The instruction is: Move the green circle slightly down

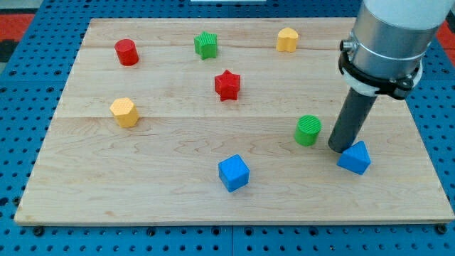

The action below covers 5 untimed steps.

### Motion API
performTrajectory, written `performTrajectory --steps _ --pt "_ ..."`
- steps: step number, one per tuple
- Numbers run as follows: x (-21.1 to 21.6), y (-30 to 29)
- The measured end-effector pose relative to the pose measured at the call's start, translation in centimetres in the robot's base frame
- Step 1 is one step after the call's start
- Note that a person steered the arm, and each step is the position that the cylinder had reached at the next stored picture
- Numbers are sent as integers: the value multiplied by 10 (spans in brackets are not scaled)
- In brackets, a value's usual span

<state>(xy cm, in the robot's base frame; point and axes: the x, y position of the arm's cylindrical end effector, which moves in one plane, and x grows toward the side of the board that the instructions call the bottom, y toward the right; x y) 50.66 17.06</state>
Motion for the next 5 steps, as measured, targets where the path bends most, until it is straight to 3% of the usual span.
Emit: performTrajectory --steps 1,2,3,4,5 --pt "-53 -2" --pt "-72 -3" --pt "-32 -52" --pt "-11 -39" --pt "-31 -89"
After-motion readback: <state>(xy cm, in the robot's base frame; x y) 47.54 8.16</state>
